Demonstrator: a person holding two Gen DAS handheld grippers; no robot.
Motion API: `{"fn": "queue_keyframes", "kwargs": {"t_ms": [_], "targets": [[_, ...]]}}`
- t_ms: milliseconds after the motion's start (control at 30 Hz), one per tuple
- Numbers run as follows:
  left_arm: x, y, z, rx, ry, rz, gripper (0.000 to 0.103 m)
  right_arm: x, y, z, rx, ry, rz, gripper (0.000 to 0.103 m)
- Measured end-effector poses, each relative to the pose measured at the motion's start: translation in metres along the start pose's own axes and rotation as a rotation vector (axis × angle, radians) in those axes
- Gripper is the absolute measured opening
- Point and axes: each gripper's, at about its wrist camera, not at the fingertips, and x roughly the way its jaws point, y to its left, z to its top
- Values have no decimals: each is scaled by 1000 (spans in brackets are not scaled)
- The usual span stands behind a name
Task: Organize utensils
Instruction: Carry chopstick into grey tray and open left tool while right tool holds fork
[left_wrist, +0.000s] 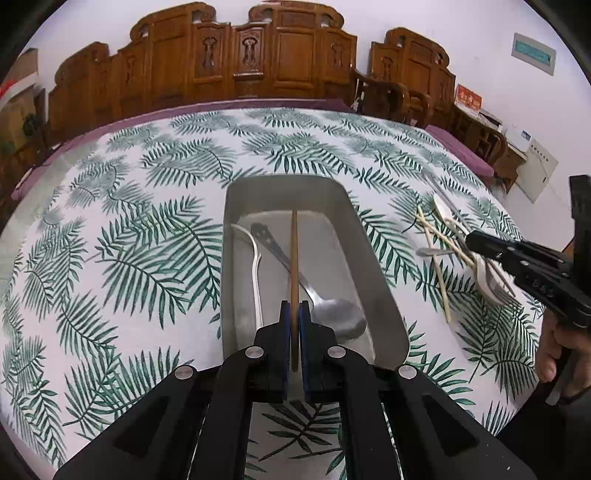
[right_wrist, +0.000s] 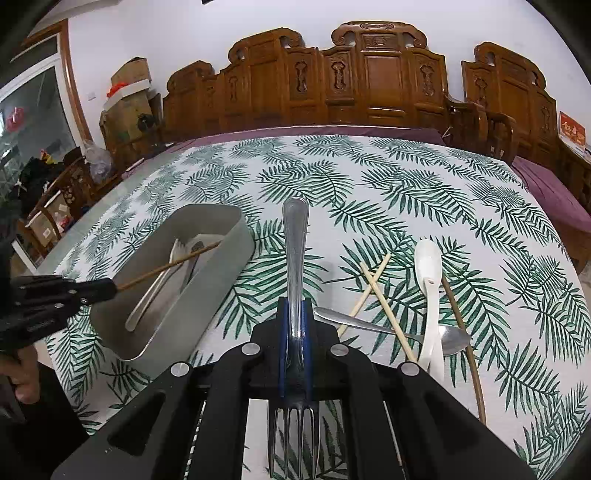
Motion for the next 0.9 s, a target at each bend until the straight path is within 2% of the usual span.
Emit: {"fn": "queue_keyframes", "kwargs": {"t_ms": [133,367,667,900], "targets": [[4,1,-1,-13,18,-4,4,-3,7,0,-9,-3,13,8],[-2,2,5,-10,-4,-9,5,-4,29,1,-31,4,42,8],[-22,16,14,1,-66,24,5,0,66,20,-73,1,73,8],[-33,36,17,-25,-98,39,5,25,94,39,-24,3,141,8]]}}
